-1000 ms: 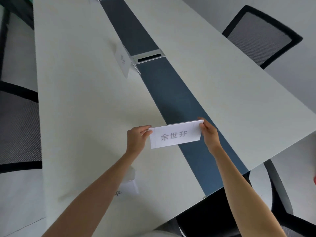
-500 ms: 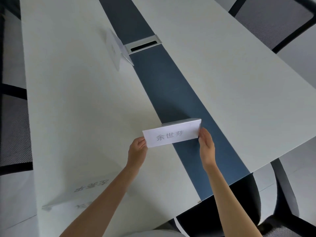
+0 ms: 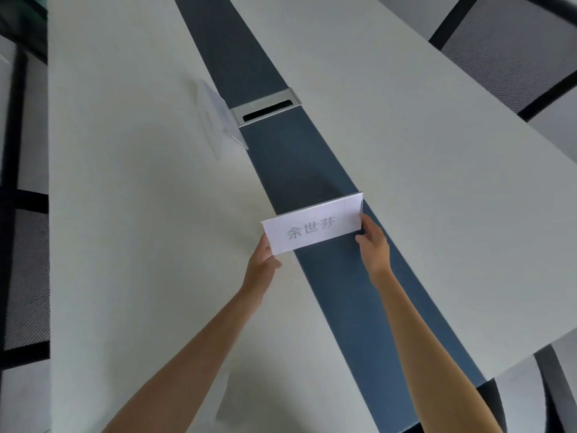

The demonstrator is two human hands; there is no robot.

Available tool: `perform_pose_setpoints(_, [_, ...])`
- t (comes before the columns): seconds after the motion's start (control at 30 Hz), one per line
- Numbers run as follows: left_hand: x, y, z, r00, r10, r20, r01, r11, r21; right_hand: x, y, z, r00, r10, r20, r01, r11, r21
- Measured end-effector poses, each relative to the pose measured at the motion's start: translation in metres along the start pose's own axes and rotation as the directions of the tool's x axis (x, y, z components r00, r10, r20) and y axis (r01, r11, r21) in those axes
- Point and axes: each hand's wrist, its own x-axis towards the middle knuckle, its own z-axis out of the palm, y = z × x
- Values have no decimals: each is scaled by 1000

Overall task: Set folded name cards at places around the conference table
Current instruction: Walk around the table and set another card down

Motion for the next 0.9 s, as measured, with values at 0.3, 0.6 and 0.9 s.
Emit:
perform_pose_setpoints(0.3, [102,42,-22,997,-10,-80,4,997,-73,120,-46,45,998,-16,55,17,1000,-4])
perform_pose_setpoints(0.6, [161,53,-34,993,43,-113,-54,994,-99,186,-61,75,994,-25,108,21,999,35])
perform_pose_setpoints(0.9, [152,41,-52,990,-41,-137,36,999,-37,138,-62,76,996,-54,78,49,997,62])
